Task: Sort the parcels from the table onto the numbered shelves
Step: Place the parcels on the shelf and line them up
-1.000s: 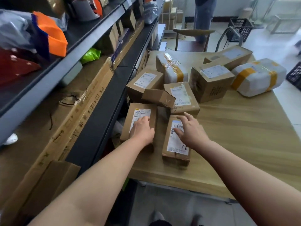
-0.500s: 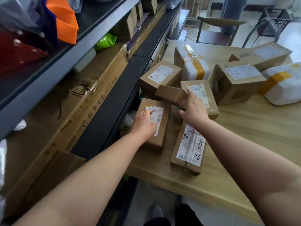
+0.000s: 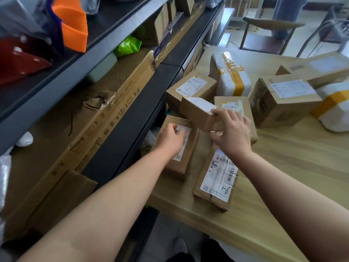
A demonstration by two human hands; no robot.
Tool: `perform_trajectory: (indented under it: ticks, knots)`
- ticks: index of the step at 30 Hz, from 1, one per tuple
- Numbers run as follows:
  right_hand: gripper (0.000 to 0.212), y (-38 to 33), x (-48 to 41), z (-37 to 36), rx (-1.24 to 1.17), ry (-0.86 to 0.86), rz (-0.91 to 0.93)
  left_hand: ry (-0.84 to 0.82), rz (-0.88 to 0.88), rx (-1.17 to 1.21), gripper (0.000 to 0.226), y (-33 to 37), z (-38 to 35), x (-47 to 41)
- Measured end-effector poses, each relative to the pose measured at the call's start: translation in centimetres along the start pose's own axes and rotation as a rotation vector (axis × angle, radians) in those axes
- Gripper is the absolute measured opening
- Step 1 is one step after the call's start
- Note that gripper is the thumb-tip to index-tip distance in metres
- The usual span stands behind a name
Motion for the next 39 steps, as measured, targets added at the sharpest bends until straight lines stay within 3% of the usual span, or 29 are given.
perform_trajectory:
  ticks: [4,6,11,15,19,21,23,26,29,31,33,36,39]
  knots:
    - [0.058,-0.8,2.6,1.7,0.066,0.018,0.117,-0.125,0.11,0.433,0.044,1.6,-1.5,1.0]
    - [0.064,-0.7,3.9,2.1,0.042,-0.007,0.126,-0.212,0.102,0.509,0.045,2.7,-2.6,1.6]
    - [0.06,-0.4,7.9,3.2,-0.03,-0.08,0.147,-0.348,0.062,0.385,0.05,4.1,-6.1,2.7]
    - [0.041,-0.5,11.5,4.0,-0.142,-0.099,0.124,-0.419,-0.023,0.206,0.044,4.5,-8.3,3.9]
    - [0.03,1.2,13.1,6.1,-0.282,0.194,-0.159,-0.296,-0.154,-0.031,0.044,5.7,-8.4,4.0]
    - [0.037,2.6,13.7,5.9,-0.353,0.212,-0.395,-0.234,-0.194,-0.075,0.039,6.1,-8.2,4.3]
    - [0.04,2.8,14.3,5.4,-0.401,0.183,-0.499,-0.2,-0.226,-0.094,0.039,6.4,-8.0,5.1]
    - [0.045,1.5,14.8,4.6,-0.46,0.151,-0.475,-0.187,-0.24,-0.13,0.069,6.3,-7.7,6.5]
    - [0.053,1.1,14.9,3.2,-0.536,0.107,-0.503,-0.187,-0.262,-0.321,0.106,5.9,-7.0,7.4]
    - [0.05,0.7,14.7,2.7,-0.587,0.092,-0.525,-0.206,-0.24,-0.395,0.113,5.0,-6.4,7.1]
    - [0.044,-0.1,14.6,2.5,-0.502,0.061,-0.514,-0.168,-0.212,-0.404,0.112,3.9,-5.2,6.6]
    - [0.047,-0.5,14.7,1.4,-0.18,-0.013,-0.536,0.012,-0.204,-0.436,0.105,2.6,-2.1,5.9]
    - [0.072,-0.4,15.5,-1.6,-0.005,-0.189,-0.664,0.123,-0.17,-0.536,0.098,0.6,0.1,5.5]
Point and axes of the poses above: each hand's wrist, its own x-axis away from the middle knuckle, its own z-axis out of the back of the hand, y = z × x, the point moved 9 cm from there along -x, towards the middle knuckle, and after that the axes turned 14 degrees about -x, right-handed, at the moved point
